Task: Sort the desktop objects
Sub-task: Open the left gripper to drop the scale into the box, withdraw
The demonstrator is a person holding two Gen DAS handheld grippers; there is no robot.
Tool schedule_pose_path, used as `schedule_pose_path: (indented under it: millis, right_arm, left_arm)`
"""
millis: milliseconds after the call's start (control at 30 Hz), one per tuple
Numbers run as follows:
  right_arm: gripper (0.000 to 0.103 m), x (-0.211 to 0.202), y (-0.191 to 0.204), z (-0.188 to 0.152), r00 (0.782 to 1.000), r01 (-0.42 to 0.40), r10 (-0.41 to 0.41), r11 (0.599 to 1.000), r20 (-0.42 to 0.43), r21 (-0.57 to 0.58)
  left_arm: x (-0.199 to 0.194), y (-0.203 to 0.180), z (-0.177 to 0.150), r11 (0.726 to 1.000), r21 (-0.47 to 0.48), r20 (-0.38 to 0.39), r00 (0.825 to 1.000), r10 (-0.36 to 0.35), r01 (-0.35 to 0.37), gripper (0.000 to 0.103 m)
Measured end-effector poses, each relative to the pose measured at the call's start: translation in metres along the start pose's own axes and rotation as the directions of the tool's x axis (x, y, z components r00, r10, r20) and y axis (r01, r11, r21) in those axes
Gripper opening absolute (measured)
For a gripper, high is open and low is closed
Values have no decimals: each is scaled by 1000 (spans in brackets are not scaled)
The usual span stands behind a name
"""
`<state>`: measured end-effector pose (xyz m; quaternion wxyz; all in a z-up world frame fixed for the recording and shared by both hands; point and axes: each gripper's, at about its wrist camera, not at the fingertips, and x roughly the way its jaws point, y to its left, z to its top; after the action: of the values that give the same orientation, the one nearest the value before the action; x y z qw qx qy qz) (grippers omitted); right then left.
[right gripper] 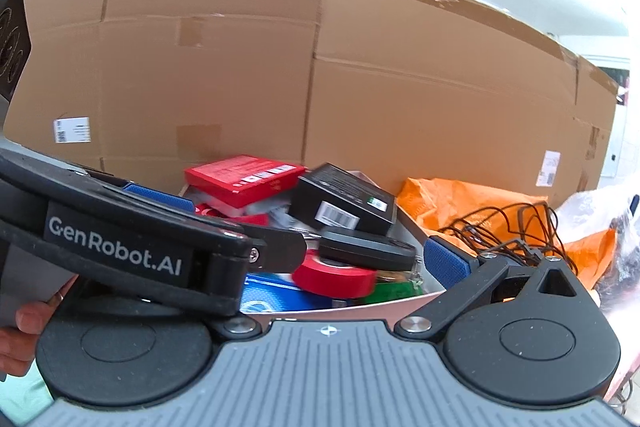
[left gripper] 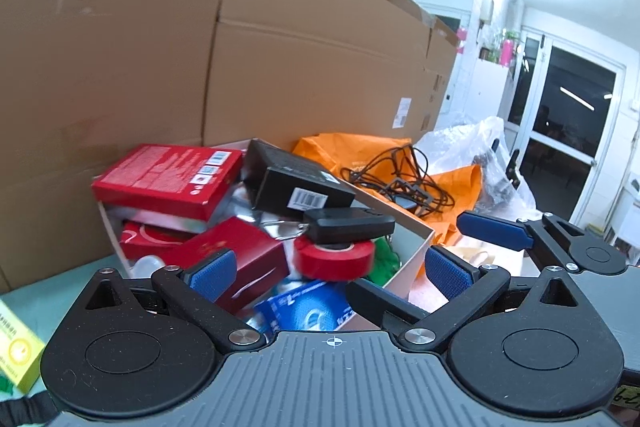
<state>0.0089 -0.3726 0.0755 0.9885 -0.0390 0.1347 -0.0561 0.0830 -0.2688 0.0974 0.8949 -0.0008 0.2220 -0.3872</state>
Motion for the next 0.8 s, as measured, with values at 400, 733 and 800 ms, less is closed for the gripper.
schedule_pose_path:
  millis: [400,733,800]
  right_arm:
    - [103,-11,71,3,988,-155,155,986,-9,-59]
    - [103,-7,158,-9,944,-331,325,933,-60,-145]
    - [103,-4,171,-13,936,-352,344,924,-78,-150]
  left_arm:
    - [-64,58,-31,984,-156,-20,996,86,-88,103]
    - [-119,122,-81,938,-292,-40,982,186,-189,103]
    - [-127,132,-89,929,-302,-48,977,209,-214,103]
